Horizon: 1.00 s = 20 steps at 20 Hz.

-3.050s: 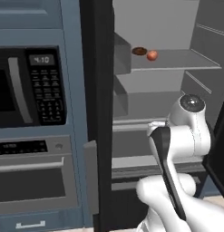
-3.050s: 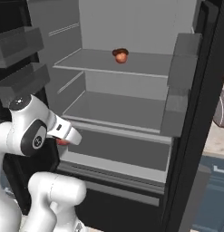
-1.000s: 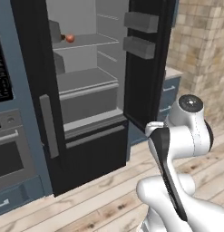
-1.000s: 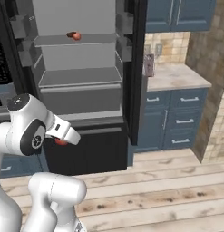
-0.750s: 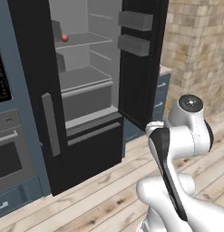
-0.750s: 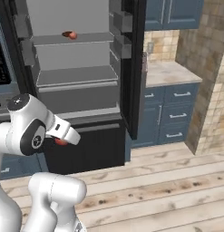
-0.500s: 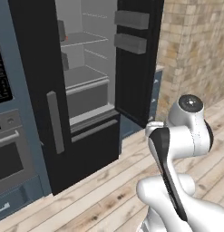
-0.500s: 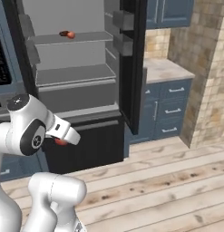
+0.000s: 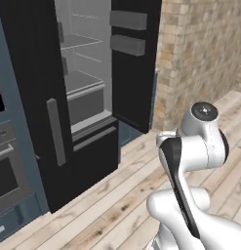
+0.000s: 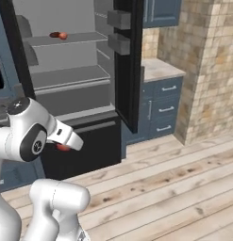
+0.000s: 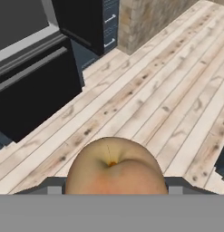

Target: Pick up each peach from the fridge and place one peach on each plate on the dining counter.

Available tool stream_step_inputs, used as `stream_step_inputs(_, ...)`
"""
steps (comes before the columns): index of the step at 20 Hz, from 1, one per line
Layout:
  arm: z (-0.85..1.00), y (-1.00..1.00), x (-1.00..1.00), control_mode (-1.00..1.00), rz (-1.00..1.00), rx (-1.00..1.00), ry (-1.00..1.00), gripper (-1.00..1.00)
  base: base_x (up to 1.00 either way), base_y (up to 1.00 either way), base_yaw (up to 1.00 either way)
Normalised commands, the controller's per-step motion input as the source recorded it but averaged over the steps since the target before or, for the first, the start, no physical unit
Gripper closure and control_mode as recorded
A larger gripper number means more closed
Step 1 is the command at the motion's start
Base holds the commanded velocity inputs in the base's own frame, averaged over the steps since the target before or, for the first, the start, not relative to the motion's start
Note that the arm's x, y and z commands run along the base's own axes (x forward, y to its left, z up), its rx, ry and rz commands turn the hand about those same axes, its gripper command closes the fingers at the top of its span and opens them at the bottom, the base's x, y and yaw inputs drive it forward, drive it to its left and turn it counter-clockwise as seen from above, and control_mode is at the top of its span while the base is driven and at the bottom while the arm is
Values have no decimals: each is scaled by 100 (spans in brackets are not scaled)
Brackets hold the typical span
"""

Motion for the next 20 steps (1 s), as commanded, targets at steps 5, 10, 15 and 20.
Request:
stream_step_inputs(5,0,0,0,100,0,0,0,100,-35,-17,-27)
stream_step_inputs(10,0,0,0,100,0,0,0,100,-31,-22,-44)
stream_step_inputs(15,0,0,0,100,0,0,0,100,-22,-17,-45)
stream_step_inputs(20,0,0,0,100,0,0,0,100,-16,-50,-32)
